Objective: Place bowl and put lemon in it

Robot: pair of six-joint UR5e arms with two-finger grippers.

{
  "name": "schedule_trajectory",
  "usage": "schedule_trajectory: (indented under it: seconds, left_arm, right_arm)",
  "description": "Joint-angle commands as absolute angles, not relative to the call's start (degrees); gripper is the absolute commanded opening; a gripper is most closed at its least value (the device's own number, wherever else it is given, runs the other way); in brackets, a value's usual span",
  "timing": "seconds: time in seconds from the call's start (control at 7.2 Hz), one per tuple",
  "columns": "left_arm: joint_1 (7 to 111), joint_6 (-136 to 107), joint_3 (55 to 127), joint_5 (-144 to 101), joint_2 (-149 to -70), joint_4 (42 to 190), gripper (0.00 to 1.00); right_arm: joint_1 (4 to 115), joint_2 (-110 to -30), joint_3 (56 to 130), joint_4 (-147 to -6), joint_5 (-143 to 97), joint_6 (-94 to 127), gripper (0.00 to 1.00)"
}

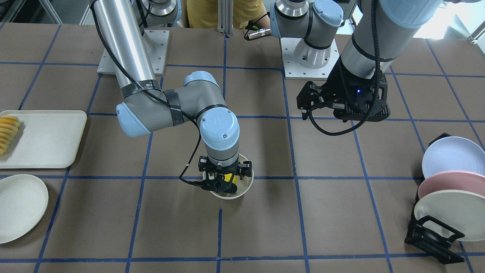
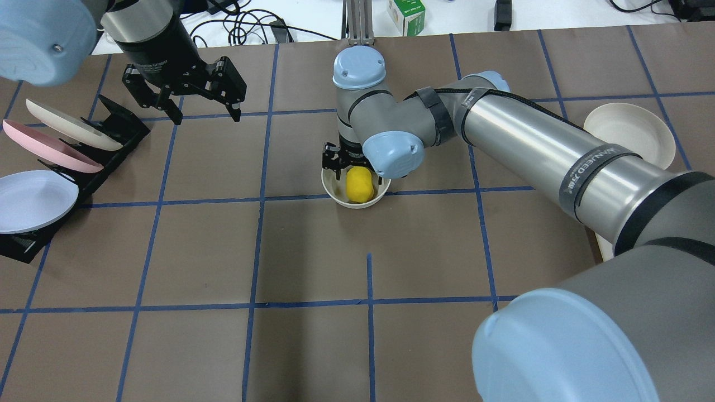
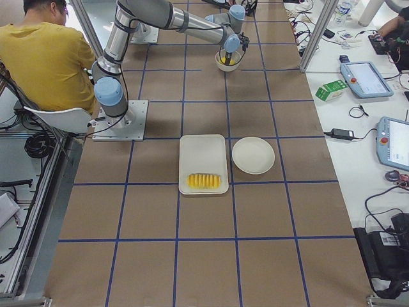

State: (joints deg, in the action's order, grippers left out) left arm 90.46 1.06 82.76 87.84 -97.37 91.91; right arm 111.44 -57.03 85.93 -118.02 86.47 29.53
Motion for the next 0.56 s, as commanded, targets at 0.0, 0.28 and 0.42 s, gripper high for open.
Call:
schedule_trajectory:
  seconds: [0.0, 0.28, 0.42]
  left_arm:
    - [90.88, 0.97, 82.79, 88.33, -97.38, 91.76, 1.0]
    - [90.79, 0.7, 82.79, 88.33, -97.56, 91.5, 1.0]
    - [90.79, 0.7, 82.88, 88.24, -97.47, 91.58, 1.0]
  right_arm:
    - [110.14, -63.42, 85.6, -115.85, 87.89, 28.57, 1.0]
    - [104.1, -69.66, 86.3, -113.75, 87.89, 23.56, 1.0]
    - [99.19, -73.26, 86.31, -106.77, 87.89, 19.12, 1.0]
